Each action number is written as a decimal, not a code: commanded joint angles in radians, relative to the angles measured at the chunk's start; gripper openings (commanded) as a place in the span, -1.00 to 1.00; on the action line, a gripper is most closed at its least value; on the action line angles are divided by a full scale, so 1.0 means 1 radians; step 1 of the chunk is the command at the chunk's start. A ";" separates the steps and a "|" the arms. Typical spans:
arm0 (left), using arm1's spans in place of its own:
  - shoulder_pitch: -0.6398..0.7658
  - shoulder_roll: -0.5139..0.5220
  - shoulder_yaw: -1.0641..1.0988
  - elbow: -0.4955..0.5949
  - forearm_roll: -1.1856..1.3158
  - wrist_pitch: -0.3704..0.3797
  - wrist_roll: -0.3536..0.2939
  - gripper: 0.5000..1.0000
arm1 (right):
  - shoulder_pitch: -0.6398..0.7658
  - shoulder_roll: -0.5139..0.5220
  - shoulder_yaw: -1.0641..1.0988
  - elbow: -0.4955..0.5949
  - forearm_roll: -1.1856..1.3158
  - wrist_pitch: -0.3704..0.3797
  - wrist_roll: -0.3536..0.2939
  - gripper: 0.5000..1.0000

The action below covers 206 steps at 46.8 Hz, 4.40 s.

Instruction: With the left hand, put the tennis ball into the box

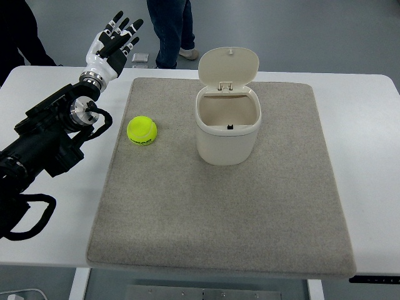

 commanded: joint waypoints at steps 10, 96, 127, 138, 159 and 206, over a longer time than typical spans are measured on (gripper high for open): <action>-0.001 -0.001 0.000 0.001 0.000 0.001 0.003 0.97 | 0.000 0.000 0.000 0.000 0.000 0.000 0.000 0.75; -0.142 0.022 0.107 0.008 0.139 0.047 0.017 0.96 | 0.000 0.000 0.000 0.000 0.000 0.000 0.000 0.75; -0.230 0.138 0.609 -0.225 0.143 0.037 0.332 0.96 | 0.000 0.000 0.000 0.000 0.000 0.000 0.000 0.75; -0.311 0.239 0.733 -0.355 0.144 0.050 0.436 0.97 | 0.000 0.000 0.000 0.000 0.000 0.000 0.000 0.75; -0.382 0.338 0.879 -0.565 0.244 0.112 0.480 0.95 | 0.000 0.000 0.000 0.000 0.000 0.000 0.000 0.75; -0.416 0.480 1.005 -0.924 0.244 0.369 0.571 0.96 | 0.000 0.000 0.000 0.000 0.000 0.000 0.000 0.75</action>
